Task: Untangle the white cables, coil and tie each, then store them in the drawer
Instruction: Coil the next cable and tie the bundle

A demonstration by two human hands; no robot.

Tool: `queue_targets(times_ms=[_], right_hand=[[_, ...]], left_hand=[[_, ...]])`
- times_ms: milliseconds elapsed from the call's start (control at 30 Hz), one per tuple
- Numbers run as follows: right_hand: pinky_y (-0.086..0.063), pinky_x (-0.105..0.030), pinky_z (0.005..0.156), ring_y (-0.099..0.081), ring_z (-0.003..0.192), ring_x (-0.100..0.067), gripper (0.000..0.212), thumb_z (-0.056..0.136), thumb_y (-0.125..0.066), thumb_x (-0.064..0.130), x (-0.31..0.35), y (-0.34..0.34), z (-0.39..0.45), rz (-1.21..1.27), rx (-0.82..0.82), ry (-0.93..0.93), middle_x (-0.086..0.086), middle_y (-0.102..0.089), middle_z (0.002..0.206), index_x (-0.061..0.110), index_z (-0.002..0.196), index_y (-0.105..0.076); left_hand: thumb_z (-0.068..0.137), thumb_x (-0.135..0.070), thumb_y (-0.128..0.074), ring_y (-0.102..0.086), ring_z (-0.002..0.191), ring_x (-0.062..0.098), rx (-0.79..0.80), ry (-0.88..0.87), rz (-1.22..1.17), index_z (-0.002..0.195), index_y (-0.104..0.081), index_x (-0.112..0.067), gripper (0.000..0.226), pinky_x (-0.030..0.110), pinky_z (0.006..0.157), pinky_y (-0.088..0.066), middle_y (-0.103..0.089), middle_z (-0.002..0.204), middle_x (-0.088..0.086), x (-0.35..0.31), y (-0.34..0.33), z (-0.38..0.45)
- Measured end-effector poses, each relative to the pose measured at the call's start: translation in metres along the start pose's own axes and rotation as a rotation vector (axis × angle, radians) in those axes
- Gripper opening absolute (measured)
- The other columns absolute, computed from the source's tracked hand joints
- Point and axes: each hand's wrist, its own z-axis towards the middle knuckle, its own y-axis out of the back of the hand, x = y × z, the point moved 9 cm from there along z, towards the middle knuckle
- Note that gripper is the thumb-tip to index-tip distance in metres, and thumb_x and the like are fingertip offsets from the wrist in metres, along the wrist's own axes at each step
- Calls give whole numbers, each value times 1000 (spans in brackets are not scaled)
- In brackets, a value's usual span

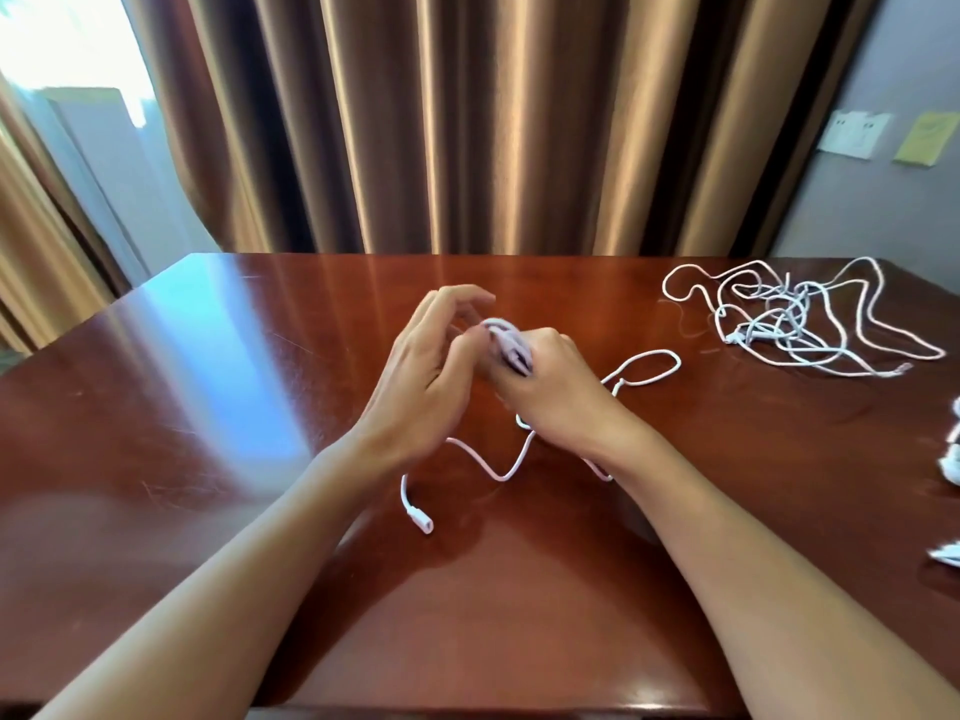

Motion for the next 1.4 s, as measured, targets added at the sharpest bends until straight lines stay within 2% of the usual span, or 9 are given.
queue_targets(times_ms=[167,333,433,533,700,900,1033,1167,1400], right_hand=[[-45,-26,57,-53,65,7,8,83,-69,19,3,-12,-5,-58,68,2,4,-70,68,19,77,-74],[-38,-14,52,-59,57,-2,27,80,-74,20,1,-10,-5,-58,24,15,9,-62,55,26,58,-59],[-37,-17,53,-60,60,-14,25,81,-75,21,5,-10,-4,-83,11,68,5,-62,57,20,61,-59],[-43,-26,55,-56,58,-8,21,82,-75,28,6,-8,-4,-38,16,68,8,-63,60,20,67,-62],[-38,-37,56,-48,57,-12,30,91,-45,29,1,-20,-5,144,134,-18,3,-59,63,6,79,-59],[-34,-22,51,-44,46,-4,34,104,-50,26,1,-19,-4,236,139,-1,-2,-58,61,0,84,-60],[-34,-20,45,-43,43,-5,12,101,-50,9,3,-17,-4,367,117,-28,-2,-59,62,6,93,-57],[-37,-27,49,-46,46,-6,14,98,-45,8,2,-15,-4,286,107,-25,5,-59,59,15,89,-54],[-35,-26,49,-45,45,-2,26,97,-46,9,4,-13,-3,273,81,-44,8,-59,56,20,75,-55]], left_hand=[[102,-26,-55,-54,85,10,141,-289,237,99,-60,-7,20,18,77,-41,-55,94,-1,-17,-11,-5],[102,-22,-50,-51,69,-4,85,-200,239,85,-57,-8,23,8,66,-36,-54,75,-14,-3,-5,2],[104,-27,-46,-47,59,0,53,-160,236,82,-51,-14,25,9,59,-34,-51,64,-15,3,-2,1],[104,-28,-48,-46,53,3,-8,-105,228,78,-48,-17,28,10,54,-33,-49,55,-12,9,6,2],[101,-24,-57,-50,51,-3,-67,-35,204,68,-46,-33,37,8,54,-34,-56,55,-23,16,12,6],[99,-43,-56,-58,51,21,-79,83,53,66,-59,-17,43,38,50,-45,-63,55,-2,34,16,9],[98,-48,-54,-39,44,13,-80,192,-83,63,-59,-4,57,29,45,-32,-51,49,3,41,17,10],[103,-41,-49,-38,35,9,6,361,-275,69,-67,4,59,17,39,-27,-58,54,19,44,1,5],[101,-43,-53,-38,33,14,33,538,-477,69,-69,-1,54,19,33,-27,-57,56,24,49,-7,-2]])
